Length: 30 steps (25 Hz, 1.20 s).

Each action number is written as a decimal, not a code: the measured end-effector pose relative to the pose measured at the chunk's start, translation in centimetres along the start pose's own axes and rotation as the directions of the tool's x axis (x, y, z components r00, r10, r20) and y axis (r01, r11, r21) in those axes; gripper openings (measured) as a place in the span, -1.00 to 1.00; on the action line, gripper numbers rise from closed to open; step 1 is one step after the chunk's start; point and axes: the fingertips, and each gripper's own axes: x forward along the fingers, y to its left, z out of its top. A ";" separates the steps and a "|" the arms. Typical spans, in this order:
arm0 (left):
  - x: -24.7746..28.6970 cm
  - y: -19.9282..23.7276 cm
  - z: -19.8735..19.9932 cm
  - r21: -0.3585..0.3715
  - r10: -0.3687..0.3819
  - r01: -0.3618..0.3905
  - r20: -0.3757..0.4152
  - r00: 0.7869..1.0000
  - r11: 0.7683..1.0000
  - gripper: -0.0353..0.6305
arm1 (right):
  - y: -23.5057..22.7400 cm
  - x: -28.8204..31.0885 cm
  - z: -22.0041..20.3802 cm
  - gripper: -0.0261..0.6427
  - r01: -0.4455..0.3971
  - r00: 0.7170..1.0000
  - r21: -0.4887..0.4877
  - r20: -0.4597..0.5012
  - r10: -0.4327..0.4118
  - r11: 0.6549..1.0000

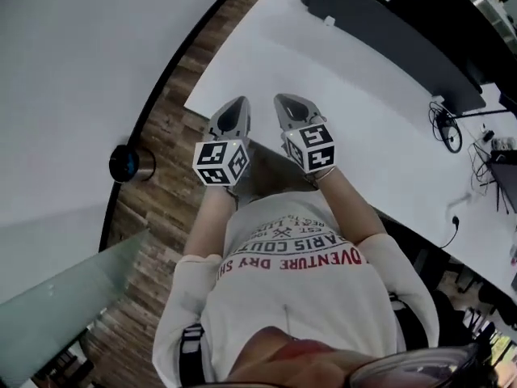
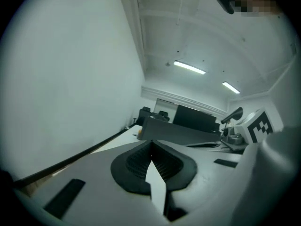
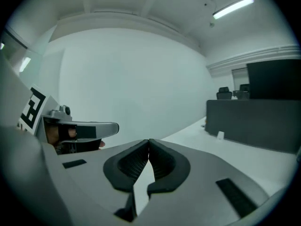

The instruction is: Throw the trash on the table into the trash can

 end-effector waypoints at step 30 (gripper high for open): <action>5.6 -29.5 -2.5 0.176 -0.568 0.581 -0.124 0.814 0.794 -0.82 | -17.8 -29.5 -3.5 -0.84 0.627 0.743 0.223 0.115 -0.659 0.746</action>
